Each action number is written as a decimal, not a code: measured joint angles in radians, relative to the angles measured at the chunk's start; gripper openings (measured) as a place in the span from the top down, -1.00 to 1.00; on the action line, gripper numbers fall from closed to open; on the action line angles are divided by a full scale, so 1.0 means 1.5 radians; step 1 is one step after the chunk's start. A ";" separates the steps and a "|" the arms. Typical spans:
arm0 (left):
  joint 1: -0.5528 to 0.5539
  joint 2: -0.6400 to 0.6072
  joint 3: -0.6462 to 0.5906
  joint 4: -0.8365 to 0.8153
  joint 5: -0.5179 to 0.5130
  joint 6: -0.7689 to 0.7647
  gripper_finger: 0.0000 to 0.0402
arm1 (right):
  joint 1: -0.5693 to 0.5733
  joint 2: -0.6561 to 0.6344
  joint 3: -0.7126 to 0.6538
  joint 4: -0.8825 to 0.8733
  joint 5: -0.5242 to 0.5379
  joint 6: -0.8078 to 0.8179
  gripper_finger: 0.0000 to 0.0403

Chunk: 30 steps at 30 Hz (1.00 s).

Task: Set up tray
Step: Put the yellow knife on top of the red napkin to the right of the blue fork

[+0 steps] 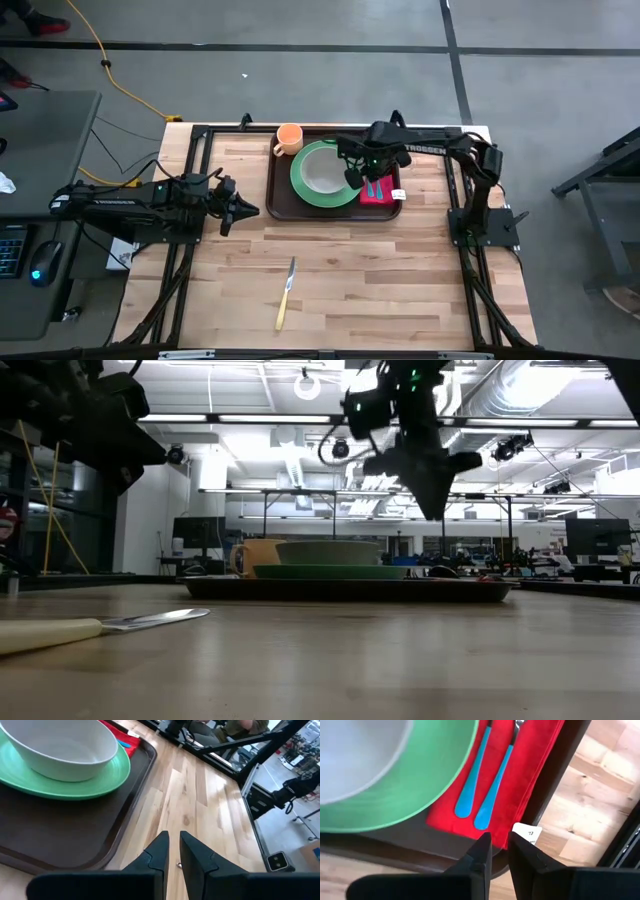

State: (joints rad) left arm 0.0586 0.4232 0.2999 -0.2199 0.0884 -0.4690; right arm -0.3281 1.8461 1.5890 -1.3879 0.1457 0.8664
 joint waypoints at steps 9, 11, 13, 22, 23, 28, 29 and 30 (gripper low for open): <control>0.000 0.000 0.000 0.000 0.000 -0.005 0.62 | 0.068 -0.110 0.000 0.000 0.070 0.070 0.85; 0.000 0.000 0.000 0.000 0.000 -0.005 0.62 | 0.082 -0.132 0.000 0.000 0.086 0.075 0.85; 0.000 0.000 0.000 0.000 0.000 -0.005 0.62 | 0.096 -0.155 0.000 0.000 0.107 0.067 0.83; 0.000 0.000 0.000 0.000 -0.001 -0.043 0.62 | 0.161 -0.245 0.000 0.000 0.179 0.071 0.84; 0.000 0.000 0.000 0.000 -0.001 -0.045 0.62 | 0.169 -0.253 0.000 0.000 0.184 0.071 0.85; 0.000 0.000 0.000 0.000 -0.001 -0.046 0.62 | 0.209 -0.291 0.000 -0.001 0.215 0.069 0.88; 0.000 0.000 0.000 0.000 -0.001 -0.046 0.62 | 0.218 -0.299 0.000 -0.001 0.221 0.069 0.89; 0.000 0.000 0.000 0.000 -0.001 -0.047 0.62 | 0.227 -0.306 0.000 -0.001 0.229 0.070 0.88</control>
State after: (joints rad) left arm 0.0586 0.4232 0.2998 -0.2194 0.0864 -0.5387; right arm 0.0129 1.3867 1.5890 -1.3891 0.4885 0.9713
